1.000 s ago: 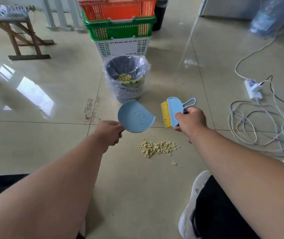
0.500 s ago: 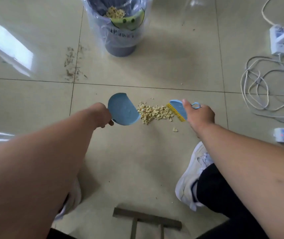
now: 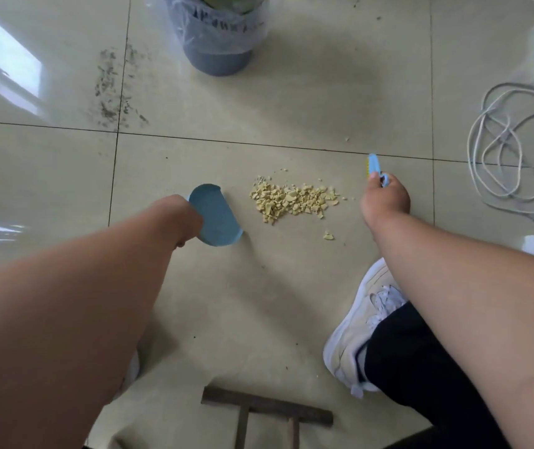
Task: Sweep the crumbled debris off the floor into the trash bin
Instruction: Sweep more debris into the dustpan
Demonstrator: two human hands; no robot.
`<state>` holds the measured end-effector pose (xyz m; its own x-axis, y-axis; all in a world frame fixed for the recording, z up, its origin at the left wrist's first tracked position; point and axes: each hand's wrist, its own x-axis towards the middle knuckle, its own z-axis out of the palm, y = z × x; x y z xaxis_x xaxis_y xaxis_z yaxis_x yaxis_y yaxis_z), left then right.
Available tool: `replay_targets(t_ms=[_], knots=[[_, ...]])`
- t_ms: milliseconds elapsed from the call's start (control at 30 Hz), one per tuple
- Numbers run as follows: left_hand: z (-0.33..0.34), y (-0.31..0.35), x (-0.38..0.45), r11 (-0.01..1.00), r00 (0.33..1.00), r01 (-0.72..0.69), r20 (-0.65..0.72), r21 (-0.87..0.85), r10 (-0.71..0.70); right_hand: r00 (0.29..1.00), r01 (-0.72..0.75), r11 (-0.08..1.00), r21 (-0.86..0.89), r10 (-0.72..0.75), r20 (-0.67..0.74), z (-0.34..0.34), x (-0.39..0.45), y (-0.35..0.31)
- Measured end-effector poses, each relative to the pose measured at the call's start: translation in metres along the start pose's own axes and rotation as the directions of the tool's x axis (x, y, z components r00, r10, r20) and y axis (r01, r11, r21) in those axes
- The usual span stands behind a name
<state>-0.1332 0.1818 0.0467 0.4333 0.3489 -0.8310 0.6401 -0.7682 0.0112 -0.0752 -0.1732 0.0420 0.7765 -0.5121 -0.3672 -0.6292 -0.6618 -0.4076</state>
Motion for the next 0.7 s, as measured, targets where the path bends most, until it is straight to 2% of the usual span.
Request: replay_targets(t_ms=[133,267,400,500,567,700], knots=[[-0.005,-0.005,0.007,0.988,0.989,-0.051,-0.127,0.148,0.07,0.999,-0.039,0.999,-0.019,0.039,0.037,0.003,0.011,0.003],[-0.002,-0.013,0.013,0.978,0.986,-0.065,-0.135,0.2,0.093,0.983,-0.042,0.996,-0.078,0.055,0.174,0.016,0.004,0.005],[0.003,-0.014,0.016,0.974,0.987,-0.085,-0.118,0.208,0.111,0.955,0.096,0.984,-0.152,-0.048,0.293,0.039,-0.018,0.0],[0.006,-0.015,0.02,0.969,0.984,-0.108,-0.116,0.221,0.136,0.923,0.214,0.966,-0.144,-0.151,0.354,0.056,-0.034,-0.006],[0.008,-0.017,0.024,0.966,0.982,-0.118,-0.12,0.232,0.149,0.921,0.243,0.961,-0.134,-0.185,0.344,0.057,-0.036,-0.014],[0.009,-0.022,0.034,0.958,0.974,-0.154,-0.124,0.243,0.188,0.984,0.135,0.978,-0.162,-0.113,0.139,0.025,-0.004,-0.037]])
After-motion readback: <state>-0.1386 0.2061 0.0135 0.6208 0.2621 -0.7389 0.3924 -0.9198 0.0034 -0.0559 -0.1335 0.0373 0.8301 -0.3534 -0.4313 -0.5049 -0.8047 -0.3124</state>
